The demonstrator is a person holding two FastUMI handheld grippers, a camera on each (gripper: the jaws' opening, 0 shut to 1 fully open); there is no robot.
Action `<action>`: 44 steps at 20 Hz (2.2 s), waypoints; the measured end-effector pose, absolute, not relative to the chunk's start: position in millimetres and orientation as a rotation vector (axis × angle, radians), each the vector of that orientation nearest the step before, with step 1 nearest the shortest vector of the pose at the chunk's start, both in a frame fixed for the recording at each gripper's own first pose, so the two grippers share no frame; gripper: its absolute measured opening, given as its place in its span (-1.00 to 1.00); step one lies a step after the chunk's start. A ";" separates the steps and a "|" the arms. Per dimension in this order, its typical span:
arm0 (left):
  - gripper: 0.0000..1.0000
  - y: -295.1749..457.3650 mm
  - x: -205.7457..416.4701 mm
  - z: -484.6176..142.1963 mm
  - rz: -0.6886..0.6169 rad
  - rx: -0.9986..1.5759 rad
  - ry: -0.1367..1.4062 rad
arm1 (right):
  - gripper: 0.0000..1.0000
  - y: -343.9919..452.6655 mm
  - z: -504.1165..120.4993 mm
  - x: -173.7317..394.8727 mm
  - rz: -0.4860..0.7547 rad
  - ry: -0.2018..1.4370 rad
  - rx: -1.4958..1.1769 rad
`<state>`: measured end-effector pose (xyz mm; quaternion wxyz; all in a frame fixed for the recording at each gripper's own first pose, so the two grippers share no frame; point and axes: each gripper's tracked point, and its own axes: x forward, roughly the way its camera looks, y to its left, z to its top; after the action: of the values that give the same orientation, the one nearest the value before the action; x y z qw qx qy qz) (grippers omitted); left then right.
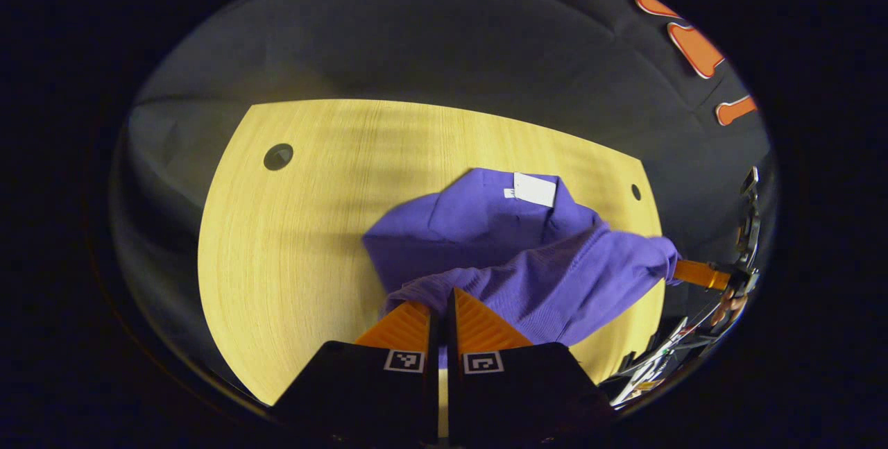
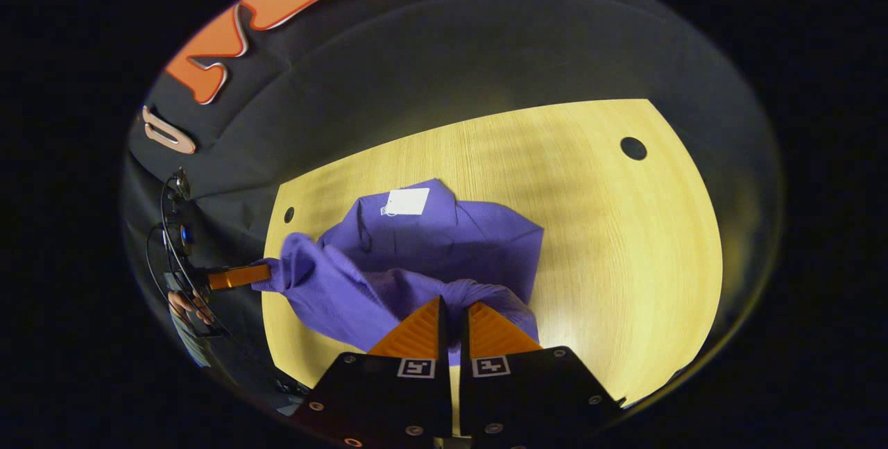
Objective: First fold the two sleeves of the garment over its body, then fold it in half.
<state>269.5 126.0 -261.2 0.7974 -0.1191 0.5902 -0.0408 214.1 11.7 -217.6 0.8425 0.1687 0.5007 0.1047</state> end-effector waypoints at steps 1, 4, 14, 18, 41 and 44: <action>-0.87 123.2 278.3 -267.7 -0.082 -0.249 1.266 | -0.91 13.4 -223.2 227.1 0.232 1.064 0.365; -0.87 120.2 301.9 -284.4 -0.044 -0.261 1.258 | -0.91 16.0 -244.0 262.0 0.235 1.079 0.393; -0.09 136.6 367.8 -257.5 0.032 -0.187 0.988 | -0.46 6.7 -228.7 314.5 0.164 0.975 0.617; 0.72 149.9 379.9 -224.1 0.053 -0.090 0.886 | 0.31 -11.0 -199.7 323.5 0.128 0.850 0.623; 0.95 104.9 239.8 -30.4 -0.114 -0.062 0.383 | 0.94 44.7 -29.6 157.6 0.038 0.256 0.177; 0.94 94.0 215.3 -11.6 -0.156 -0.044 0.285 | 0.94 58.5 -22.0 133.3 0.030 0.188 0.189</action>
<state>215.3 94.0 -11.6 0.9866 -0.0219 0.1417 -0.0778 133.3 58.5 -22.0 0.9910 0.0942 0.0939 0.0149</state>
